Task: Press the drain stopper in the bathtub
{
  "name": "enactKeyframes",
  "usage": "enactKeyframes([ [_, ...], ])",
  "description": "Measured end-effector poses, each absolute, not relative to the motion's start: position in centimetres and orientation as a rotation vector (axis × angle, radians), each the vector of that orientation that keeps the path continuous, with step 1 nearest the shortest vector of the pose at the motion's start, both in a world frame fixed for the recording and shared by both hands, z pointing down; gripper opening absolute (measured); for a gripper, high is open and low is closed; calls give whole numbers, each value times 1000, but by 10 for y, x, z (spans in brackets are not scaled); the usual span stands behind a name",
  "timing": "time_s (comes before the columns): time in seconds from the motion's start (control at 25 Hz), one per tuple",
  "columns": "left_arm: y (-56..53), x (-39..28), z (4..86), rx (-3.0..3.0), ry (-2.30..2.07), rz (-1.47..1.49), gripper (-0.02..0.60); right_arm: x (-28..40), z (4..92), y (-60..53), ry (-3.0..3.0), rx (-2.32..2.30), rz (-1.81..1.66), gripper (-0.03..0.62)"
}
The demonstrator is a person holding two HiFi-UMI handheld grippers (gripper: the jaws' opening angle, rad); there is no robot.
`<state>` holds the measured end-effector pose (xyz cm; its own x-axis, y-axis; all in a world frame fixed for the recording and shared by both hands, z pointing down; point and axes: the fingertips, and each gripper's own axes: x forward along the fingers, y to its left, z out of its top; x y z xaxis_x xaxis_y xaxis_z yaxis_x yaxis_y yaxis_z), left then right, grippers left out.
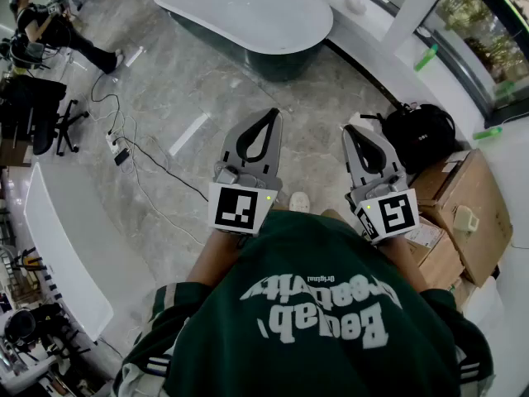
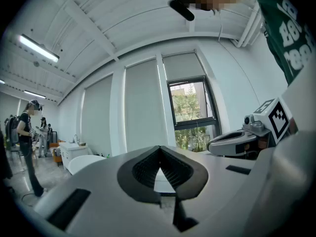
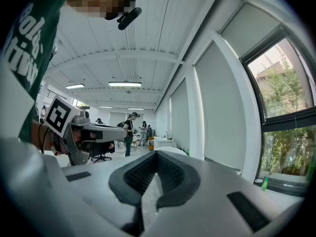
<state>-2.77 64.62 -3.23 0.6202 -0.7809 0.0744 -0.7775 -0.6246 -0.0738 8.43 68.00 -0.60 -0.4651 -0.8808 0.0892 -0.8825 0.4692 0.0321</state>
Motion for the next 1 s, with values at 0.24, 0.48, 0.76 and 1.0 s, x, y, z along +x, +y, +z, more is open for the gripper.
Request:
enactKeyframes([
  [0.24,647,-24,-31,-2794,1335,-167,9,88,-6,681,-2610,1579,22,14],
  [0.48,647,-17,-29,-2797,1321,-177,9,95,-1,683,-2614,1578,43,14],
  [0.76,647,-17,-28,-2797,1326,-180,9,96,1,680,-2625,1588,83,14],
  [1.0,644,-21,-28,-2788,1357,-175,9,93,3,678,-2633,1564,92,14],
])
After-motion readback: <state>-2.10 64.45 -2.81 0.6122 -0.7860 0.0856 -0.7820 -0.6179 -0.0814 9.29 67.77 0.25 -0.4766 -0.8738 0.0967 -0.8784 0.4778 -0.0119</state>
